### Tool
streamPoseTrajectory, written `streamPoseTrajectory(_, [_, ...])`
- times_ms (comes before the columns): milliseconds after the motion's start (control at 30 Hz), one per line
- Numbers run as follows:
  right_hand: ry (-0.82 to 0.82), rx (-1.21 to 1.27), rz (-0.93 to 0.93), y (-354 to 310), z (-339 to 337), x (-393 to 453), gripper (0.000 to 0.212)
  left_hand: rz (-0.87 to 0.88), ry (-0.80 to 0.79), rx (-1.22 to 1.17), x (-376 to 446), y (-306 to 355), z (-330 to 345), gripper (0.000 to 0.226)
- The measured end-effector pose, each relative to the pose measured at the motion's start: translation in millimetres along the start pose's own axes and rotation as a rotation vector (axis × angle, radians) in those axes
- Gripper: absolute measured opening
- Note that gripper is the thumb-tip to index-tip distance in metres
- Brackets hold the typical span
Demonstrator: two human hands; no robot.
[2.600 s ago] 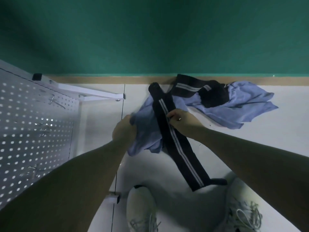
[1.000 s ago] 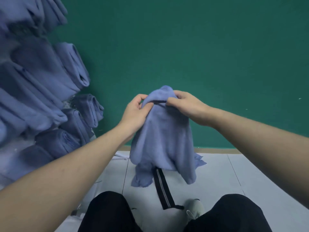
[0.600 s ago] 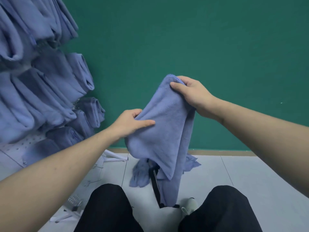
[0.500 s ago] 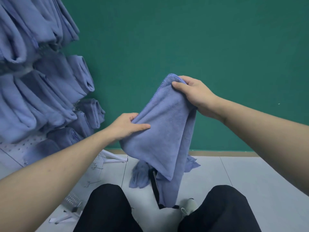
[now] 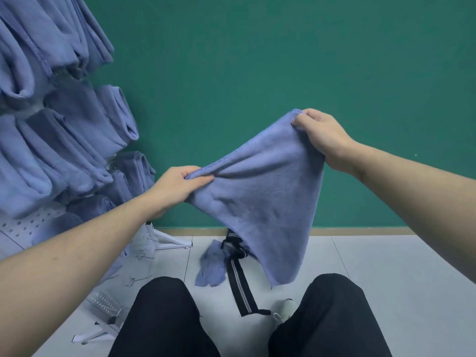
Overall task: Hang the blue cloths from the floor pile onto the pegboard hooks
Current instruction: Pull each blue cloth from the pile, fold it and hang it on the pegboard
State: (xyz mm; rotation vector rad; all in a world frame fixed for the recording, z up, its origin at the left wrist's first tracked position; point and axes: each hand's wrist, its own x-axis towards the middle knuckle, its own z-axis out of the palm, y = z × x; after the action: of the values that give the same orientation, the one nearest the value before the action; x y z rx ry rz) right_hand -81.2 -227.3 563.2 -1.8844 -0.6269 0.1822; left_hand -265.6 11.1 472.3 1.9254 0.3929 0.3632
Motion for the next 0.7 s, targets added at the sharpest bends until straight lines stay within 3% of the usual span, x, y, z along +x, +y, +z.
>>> streamPoseTrajectory(133, [-0.044,0.010,-0.022,6,-16,-4,0.012,-0.075,-0.015,-0.158,0,8,-3,0.009])
streamPoseTrajectory(233, [0.020,0.088,0.008,15,-23,0,0.013,-0.111,-0.045,-0.305,-2,11,-6,0.006])
streamPoseTrajectory(333, [0.076,0.151,0.097,25,-24,4,0.016,-0.120,-0.039,-0.449,0,10,-4,0.018])
streamPoseTrajectory(433, [0.092,0.214,0.153,33,-20,5,0.018,-0.146,0.001,-0.442,-1,11,1,0.006])
streamPoseTrajectory(533, [0.096,0.190,0.208,38,-10,3,0.014,-0.175,0.067,-0.438,0,9,2,0.011])
streamPoseTrajectory(633, [0.018,0.160,0.237,39,-3,-1,0.005,-0.200,0.121,-0.461,0,8,2,0.015])
streamPoseTrajectory(700, [-0.065,0.146,0.222,40,0,-4,0.011,-0.223,0.153,-0.483,0,7,1,0.014])
